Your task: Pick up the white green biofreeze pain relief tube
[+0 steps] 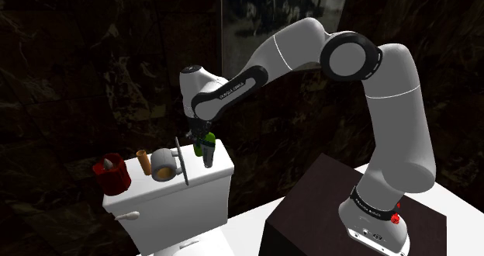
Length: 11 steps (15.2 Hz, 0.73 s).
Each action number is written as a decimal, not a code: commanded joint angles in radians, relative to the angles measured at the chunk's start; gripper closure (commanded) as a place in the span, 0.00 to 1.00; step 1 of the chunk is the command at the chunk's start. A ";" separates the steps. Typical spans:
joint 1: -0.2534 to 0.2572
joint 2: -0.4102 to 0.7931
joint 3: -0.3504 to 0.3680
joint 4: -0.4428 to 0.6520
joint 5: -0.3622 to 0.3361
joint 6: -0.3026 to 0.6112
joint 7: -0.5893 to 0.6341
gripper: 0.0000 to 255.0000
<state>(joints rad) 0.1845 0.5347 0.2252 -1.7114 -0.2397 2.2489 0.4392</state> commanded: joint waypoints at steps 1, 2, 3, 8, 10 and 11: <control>0.000 0.001 0.000 0.000 0.000 -0.001 0.000 1.00; -0.001 -0.007 0.002 0.003 0.003 -0.011 -0.002 1.00; -0.002 -0.014 0.003 0.005 0.005 -0.021 -0.004 1.00; -0.006 -0.048 0.010 0.023 0.018 -0.072 -0.015 1.00; -0.007 -0.061 0.013 0.032 0.023 -0.092 -0.020 1.00; -0.007 -0.067 0.014 0.036 0.026 -0.103 -0.022 1.00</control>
<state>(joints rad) 0.1788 0.4762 0.2379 -1.6798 -0.2174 2.1589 0.4215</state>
